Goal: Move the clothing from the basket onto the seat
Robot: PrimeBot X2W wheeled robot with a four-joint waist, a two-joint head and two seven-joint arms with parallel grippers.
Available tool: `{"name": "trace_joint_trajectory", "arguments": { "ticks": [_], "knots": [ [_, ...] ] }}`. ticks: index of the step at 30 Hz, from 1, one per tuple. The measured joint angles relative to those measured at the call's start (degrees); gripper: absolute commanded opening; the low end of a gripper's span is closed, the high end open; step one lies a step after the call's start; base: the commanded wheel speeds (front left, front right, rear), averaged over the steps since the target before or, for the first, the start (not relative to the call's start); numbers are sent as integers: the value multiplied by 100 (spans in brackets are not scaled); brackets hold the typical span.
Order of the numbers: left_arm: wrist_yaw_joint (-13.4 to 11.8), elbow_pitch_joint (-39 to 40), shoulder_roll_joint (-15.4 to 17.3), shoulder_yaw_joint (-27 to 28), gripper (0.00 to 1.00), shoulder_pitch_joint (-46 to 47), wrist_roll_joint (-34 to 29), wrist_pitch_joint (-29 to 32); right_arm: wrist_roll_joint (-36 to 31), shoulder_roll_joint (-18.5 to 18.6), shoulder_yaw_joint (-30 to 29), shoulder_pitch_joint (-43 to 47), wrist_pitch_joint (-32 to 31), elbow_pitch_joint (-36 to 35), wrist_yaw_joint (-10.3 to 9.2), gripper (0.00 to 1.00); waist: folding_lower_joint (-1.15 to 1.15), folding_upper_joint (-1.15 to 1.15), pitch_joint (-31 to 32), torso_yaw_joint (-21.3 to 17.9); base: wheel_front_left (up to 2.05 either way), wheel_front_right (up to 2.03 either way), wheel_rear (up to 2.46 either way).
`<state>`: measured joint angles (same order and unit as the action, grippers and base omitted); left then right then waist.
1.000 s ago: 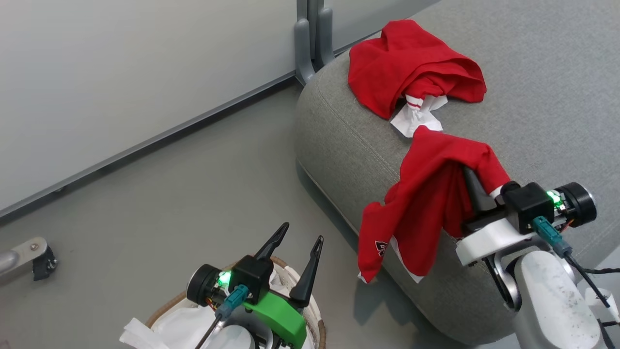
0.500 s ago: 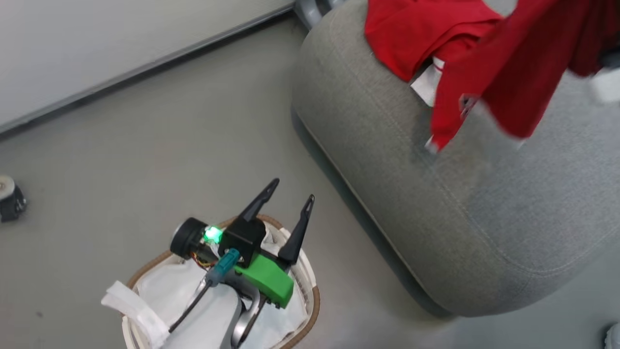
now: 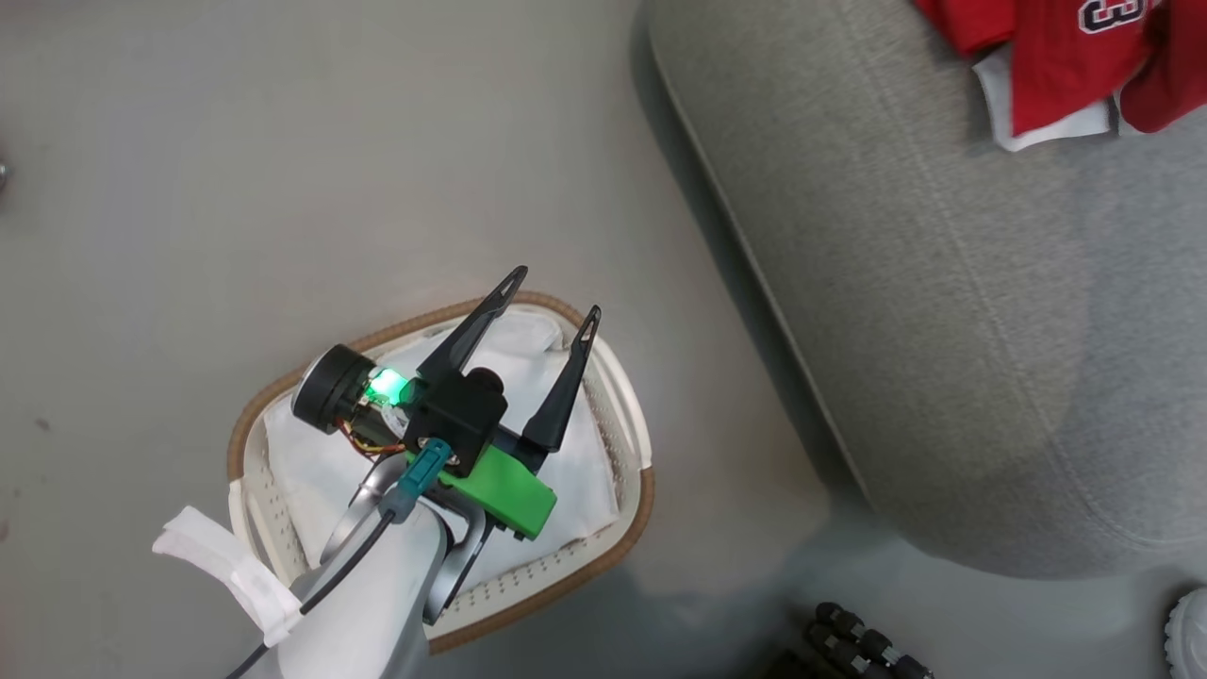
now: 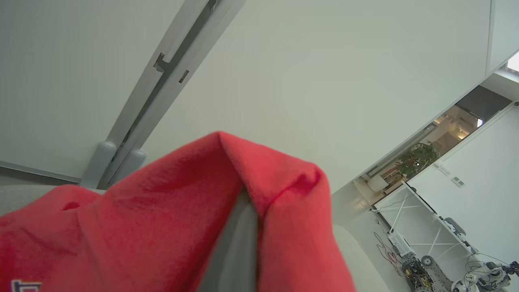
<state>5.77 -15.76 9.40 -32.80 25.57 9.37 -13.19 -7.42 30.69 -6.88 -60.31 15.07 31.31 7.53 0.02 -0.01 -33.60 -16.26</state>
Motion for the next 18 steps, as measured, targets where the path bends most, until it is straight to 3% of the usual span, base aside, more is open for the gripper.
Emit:
{"name": "trace_joint_trajectory", "arguments": {
  "ticks": [9,11,12,15,16,17,18],
  "knots": [
    [-147,85,40,37,100,0,15,0,-380,-374,-261,505,1,833,0,0,0,0,-509,459,0,0,0],
    [-159,78,46,41,100,-3,26,0,-439,-435,-276,593,1,867,0,13,0,0,-555,525,0,0,0],
    [-167,71,48,43,100,-4,42,-1,-467,-472,-294,627,1,867,0,15,0,0,-571,550,0,0,0],
    [-175,60,53,37,100,-23,66,-9,-488,-573,-352,782,1,854,0,44,-1,0,-551,563,0,0,0],
    [-175,60,52,30,100,-25,68,-22,-493,-592,-372,833,1,846,0,49,-1,0,-535,557,0,0,0],
    [-175,58,49,22,100,-27,80,-27,-498,-622,-399,893,1,827,0,91,-1,0,-509,546,0,0,0],
    [-175,57,46,10,100,-29,96,-37,-498,-658,-424,949,1,802,0,100,-1,0,-476,532,0,0,0]
  ]
}}
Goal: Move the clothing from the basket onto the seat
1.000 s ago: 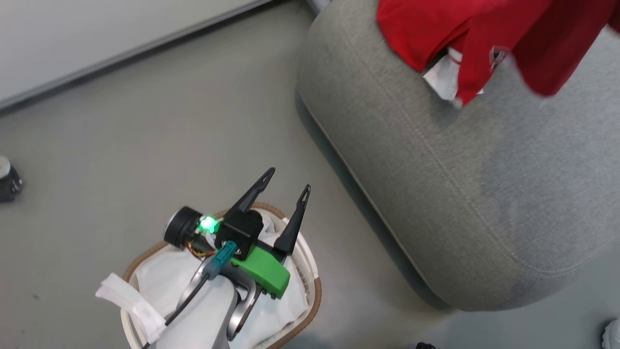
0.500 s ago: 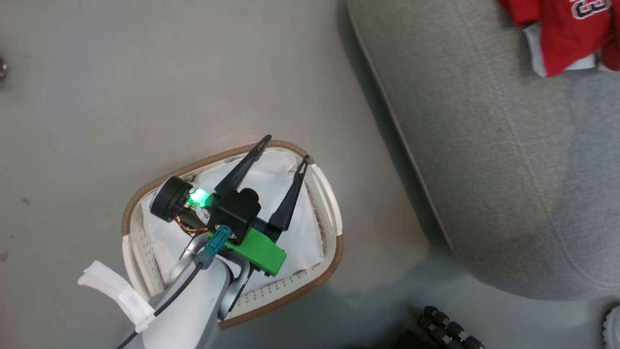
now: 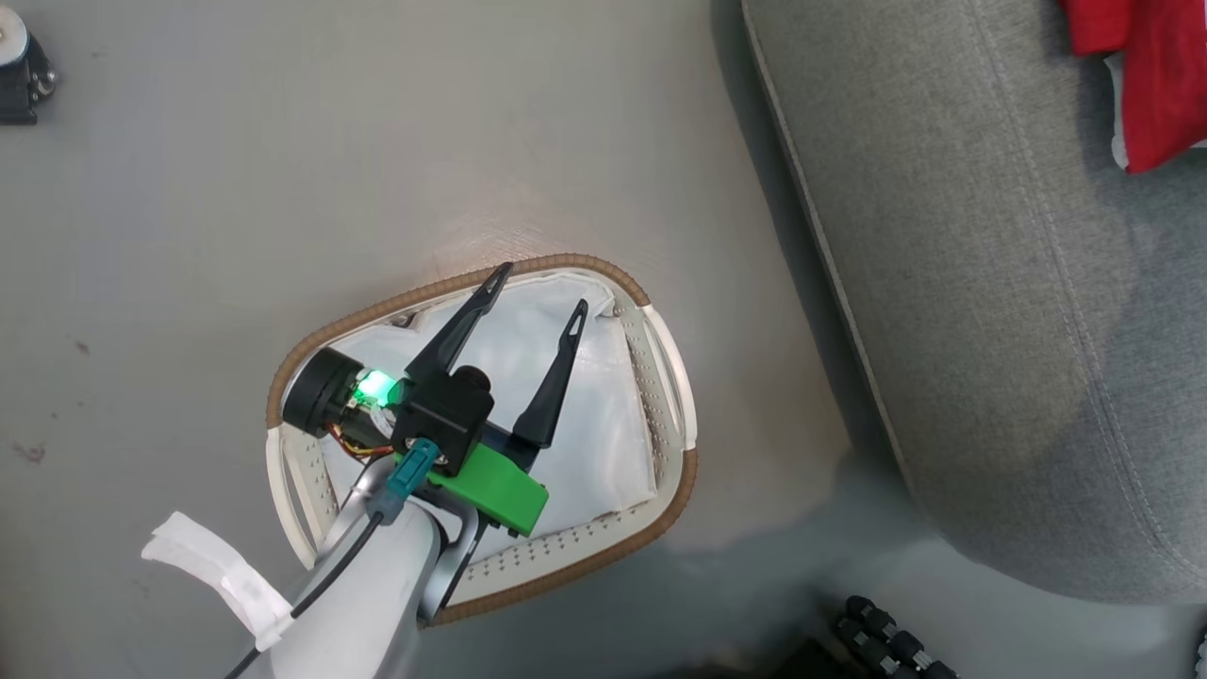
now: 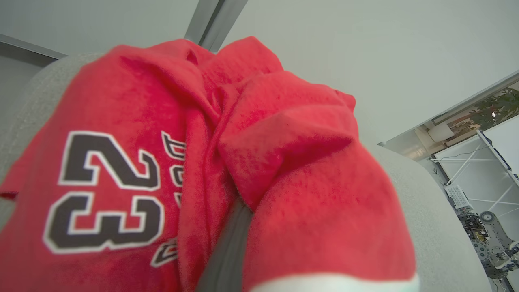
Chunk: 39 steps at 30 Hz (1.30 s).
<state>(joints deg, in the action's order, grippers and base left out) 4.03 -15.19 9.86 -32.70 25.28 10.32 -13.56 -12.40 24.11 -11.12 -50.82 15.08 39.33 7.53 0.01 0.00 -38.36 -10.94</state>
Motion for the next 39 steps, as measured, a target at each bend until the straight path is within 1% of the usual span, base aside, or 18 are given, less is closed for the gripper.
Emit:
{"name": "trace_joint_trajectory", "arguments": {
  "ticks": [5,8,13,15,17,21,25,30,36,39],
  "knots": [
    [5,-36,-52,-42,100,-13,71,-46,100,-134,-78,342,0,-222,0,100,0,0,186,-54,0,0,0],
    [27,-119,-124,-41,100,-44,165,-70,160,-200,-84,693,0,-430,0,100,-1,0,351,-78,0,0,0],
    [85,-210,-246,-3,100,-160,392,-120,222,-365,60,1340,0,-802,0,100,-1,0,697,-98,0,0,0],
    [98,-224,-309,51,100,-213,481,-124,258,-357,92,1519,0,-918,0,100,-1,0,854,-99,0,0,0],
    [143,-234,-374,110,100,-314,698,-140,279,-336,188,1674,0,-1004,0,100,-1,0,1038,-96,0,0,0],
    [160,-216,-443,241,100,-427,789,-141,364,-247,431,1758,0,-1088,0,100,-1,0,1419,-73,0,0,0],
    [143,-234,-523,482,100,-615,883,-143,498,-196,513,1730,0,-1158,0,100,-1,0,1796,-23,0,0,0],
    [9,-241,-571,914,100,-853,928,-146,646,-282,646,1721,0,-1172,0,100,-1,0,2289,102,0,0,0],
    [-73,-201,-624,1561,100,-1211,1003,-147,959,-613,616,1812,0,-1161,-1,100,-1,0,2767,351,0,0,0],
    [-124,-181,-642,1897,100,-1427,981,-148,1063,-945,539,2104,0,-1222,0,100,-1,0,2946,532,0,0,0]
  ]
}}
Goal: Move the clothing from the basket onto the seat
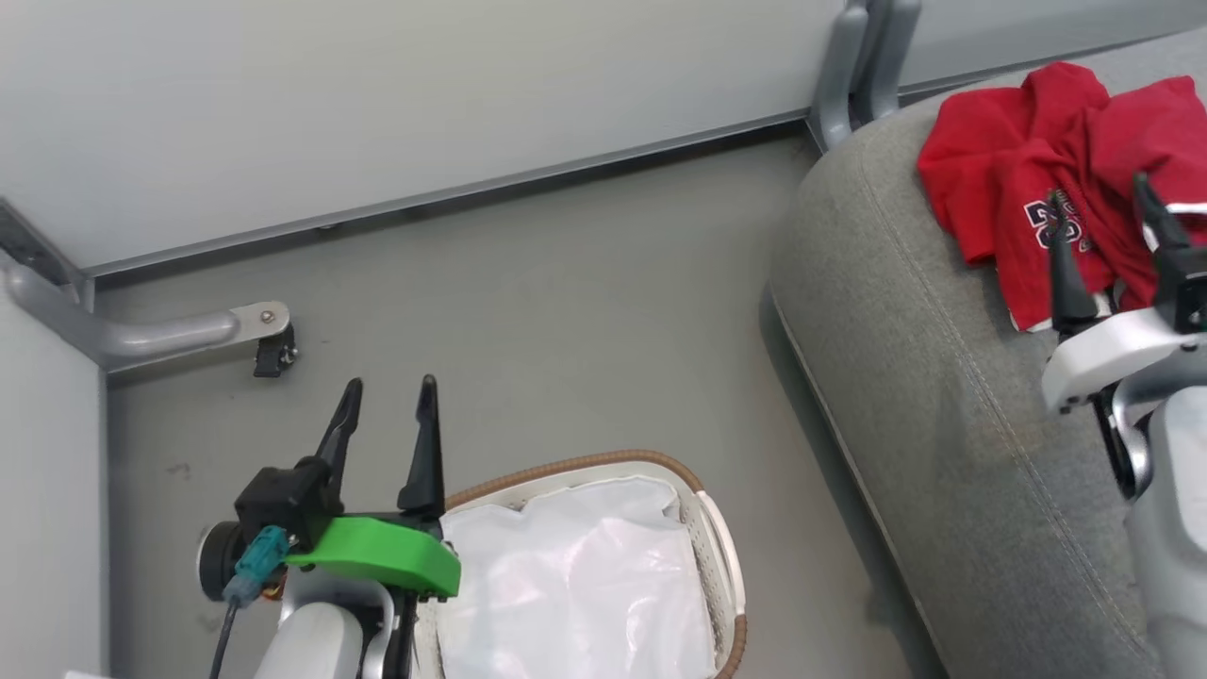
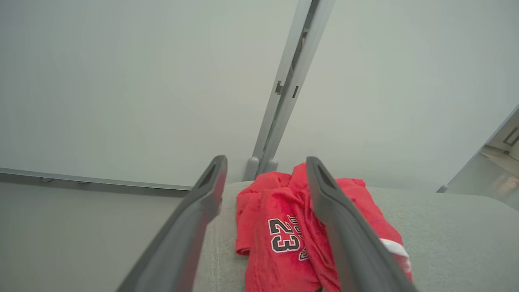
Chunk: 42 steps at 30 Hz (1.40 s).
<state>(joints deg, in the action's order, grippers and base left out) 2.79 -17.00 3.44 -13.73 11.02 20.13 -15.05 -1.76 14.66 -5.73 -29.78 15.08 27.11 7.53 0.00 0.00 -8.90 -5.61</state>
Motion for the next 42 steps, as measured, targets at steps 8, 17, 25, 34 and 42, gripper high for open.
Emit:
{"name": "trace_joint_trajectory", "arguments": {
  "ticks": [8,17,25,34,42],
  "knots": [
    [-103,121,-30,662,100,-602,-56,0,21,-869,46,928,0,-441,0,100,0,0,383,376,0,0,0],
    [-104,147,-56,917,100,-1282,-53,0,326,-1169,126,1742,0,-872,-1,100,0,0,775,667,0,0,0],
    [-127,36,-57,749,100,-1385,46,1,749,-1187,368,2237,0,-873,0,100,0,0,905,808,0,0,0],
    [-157,-111,-59,678,100,-1383,47,1,893,-1191,559,2335,0,-851,-1,100,0,0,940,743,0,0,0],
    [-156,-154,-59,642,100,-1371,46,1,871,-1190,611,2369,0,-842,-1,100,0,0,975,739,0,0,0]
  ]
}}
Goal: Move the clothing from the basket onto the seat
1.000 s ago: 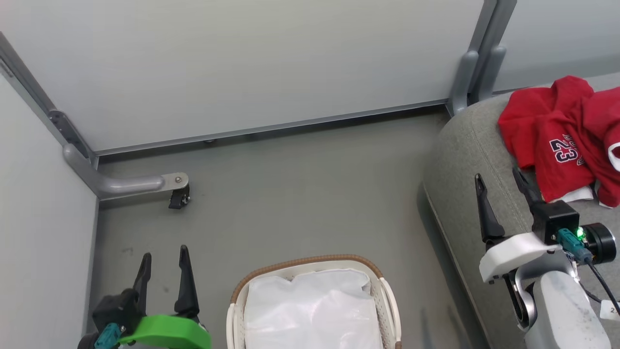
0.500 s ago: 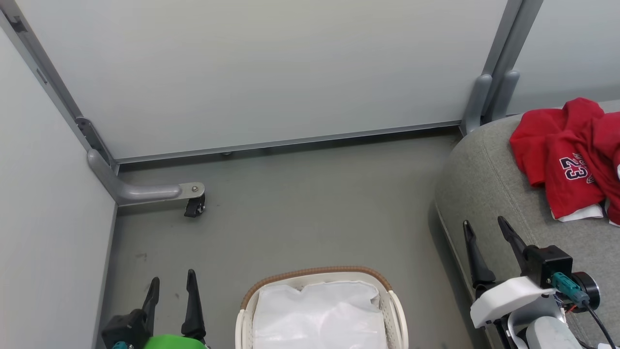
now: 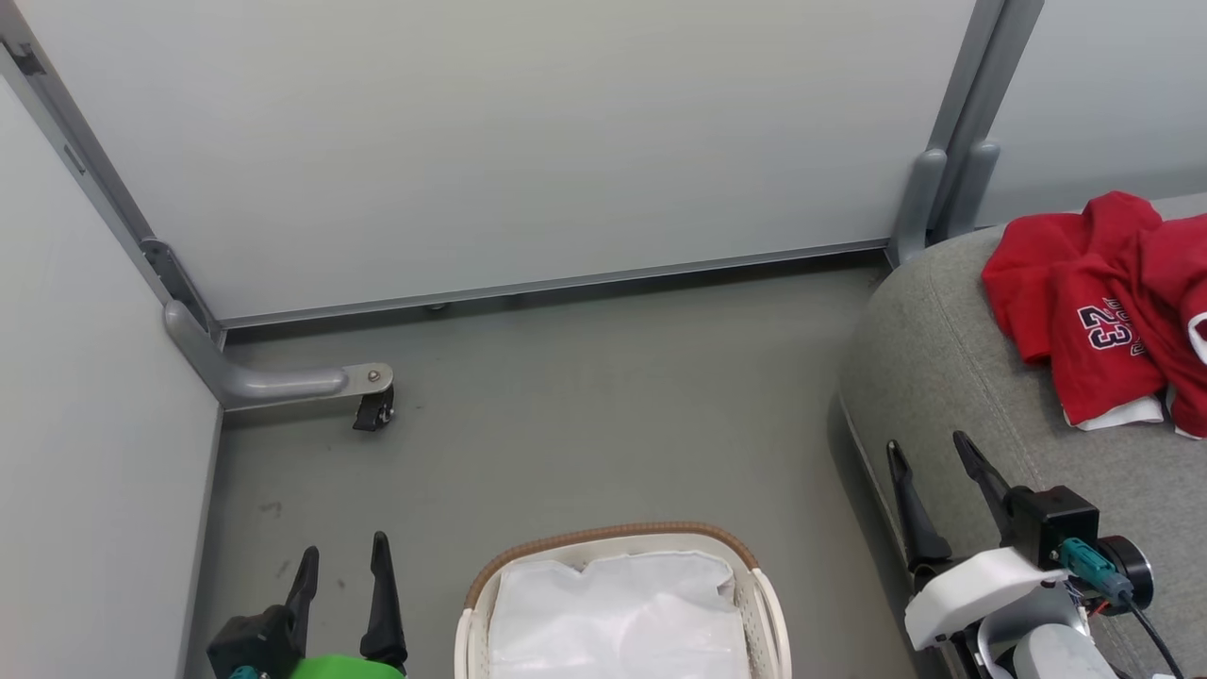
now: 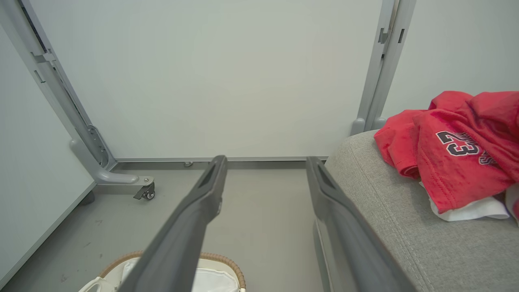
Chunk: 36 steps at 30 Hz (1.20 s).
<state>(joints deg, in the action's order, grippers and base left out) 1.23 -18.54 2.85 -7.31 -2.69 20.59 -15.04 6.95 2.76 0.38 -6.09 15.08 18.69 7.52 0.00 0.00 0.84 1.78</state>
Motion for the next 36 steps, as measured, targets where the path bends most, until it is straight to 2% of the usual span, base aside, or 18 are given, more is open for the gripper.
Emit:
{"name": "trace_joint_trajectory", "arguments": {
  "ticks": [4,5,11,36],
  "knots": [
    [25,25,0,-1,100,1,66,-1,2,-1,14,34,0,12,0,100,0,0,19,13,0,0,0],
    [30,31,0,-3,0,1,80,-1,5,0,25,41,0,9,0,0,0,0,27,16,0,0,0],
    [30,-208,-12,-5,0,-38,155,85,122,-58,13,192,-81,265,1,0,0,0,29,14,0,0,0],
    [186,-29,-15,406,0,116,2315,717,2717,-52,-187,187,-711,45,0,0,0,0,2,-25,0,0,0]
  ]
}}
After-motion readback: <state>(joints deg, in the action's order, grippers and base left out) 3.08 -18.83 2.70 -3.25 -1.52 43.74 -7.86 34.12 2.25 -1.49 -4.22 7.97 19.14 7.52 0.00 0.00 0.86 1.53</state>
